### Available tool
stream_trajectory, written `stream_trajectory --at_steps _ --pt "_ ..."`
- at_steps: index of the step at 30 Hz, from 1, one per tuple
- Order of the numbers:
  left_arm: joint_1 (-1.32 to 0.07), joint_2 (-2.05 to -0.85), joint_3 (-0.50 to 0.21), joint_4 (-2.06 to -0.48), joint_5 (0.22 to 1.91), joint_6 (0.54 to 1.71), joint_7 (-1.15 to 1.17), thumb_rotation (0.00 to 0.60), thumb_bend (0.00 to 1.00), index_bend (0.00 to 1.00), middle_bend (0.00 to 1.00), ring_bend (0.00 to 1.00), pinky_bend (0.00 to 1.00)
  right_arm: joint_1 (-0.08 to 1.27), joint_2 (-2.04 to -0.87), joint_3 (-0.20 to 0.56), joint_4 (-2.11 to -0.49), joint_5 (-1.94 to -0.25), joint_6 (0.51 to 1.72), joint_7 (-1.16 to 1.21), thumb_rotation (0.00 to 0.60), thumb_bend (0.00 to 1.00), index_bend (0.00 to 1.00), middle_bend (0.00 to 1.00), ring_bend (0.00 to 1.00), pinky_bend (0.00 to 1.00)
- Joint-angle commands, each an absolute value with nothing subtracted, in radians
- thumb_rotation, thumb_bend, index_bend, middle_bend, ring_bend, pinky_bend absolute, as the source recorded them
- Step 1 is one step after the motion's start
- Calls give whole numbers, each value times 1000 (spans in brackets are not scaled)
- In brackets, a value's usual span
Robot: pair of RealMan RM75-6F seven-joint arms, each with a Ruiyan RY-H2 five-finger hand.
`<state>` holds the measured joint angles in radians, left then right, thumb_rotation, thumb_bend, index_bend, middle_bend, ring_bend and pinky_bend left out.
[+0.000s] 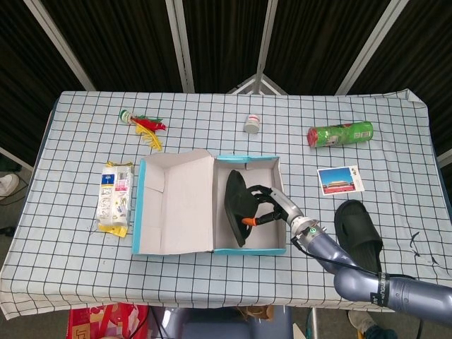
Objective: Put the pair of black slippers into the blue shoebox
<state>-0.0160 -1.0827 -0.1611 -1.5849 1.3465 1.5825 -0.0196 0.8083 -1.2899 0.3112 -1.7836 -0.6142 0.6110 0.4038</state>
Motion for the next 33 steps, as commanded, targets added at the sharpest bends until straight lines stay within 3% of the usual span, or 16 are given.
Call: stream_trajectory --at_steps 1,33 --pt "-16 -1083 -161 -1585 1346 1582 -20 600 385 94 8 52 102 818 -1303 305 -1782 -594 628 393 600 764 634 507 376 177" --pt "-16 -1082 -160 -1585 1349 1584 -23 600 385 94 8 52 102 882 -1439 217 -1745 -453 873 86 600 764 642 507 376 163"
